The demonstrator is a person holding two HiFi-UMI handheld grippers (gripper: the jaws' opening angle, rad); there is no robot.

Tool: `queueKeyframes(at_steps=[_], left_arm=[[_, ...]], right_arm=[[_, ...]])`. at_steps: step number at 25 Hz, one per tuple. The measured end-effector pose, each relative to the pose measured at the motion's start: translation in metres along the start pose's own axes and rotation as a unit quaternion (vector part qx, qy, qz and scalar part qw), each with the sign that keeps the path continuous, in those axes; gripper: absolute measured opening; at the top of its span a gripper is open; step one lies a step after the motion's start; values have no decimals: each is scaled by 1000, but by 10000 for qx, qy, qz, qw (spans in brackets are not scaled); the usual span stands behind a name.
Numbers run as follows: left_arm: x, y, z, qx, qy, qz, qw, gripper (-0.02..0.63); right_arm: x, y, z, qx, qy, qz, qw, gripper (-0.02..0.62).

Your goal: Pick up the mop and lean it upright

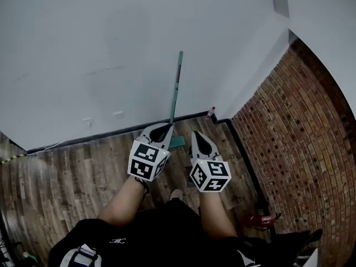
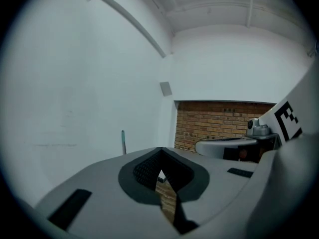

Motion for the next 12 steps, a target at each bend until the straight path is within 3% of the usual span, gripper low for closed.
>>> queueKeyframes(at_steps=[7,12], left_arm=[[78,32,5,58,76,207,9997,-9],[153,54,31,201,139,412,9989,-9]], right_arm=[[70,-54,24,-8,-125,197,9997,14],[130,-107,66,73,-295,486,9984,14]])
Point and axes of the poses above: the fingertips, and each gripper's own axes: x forward along the fingers, y to its left, z out of its top, the point moved 6 cm from there along -x, backward along the fingers, and after that the axes turned 12 degrees about x, right-handed, at the moved point
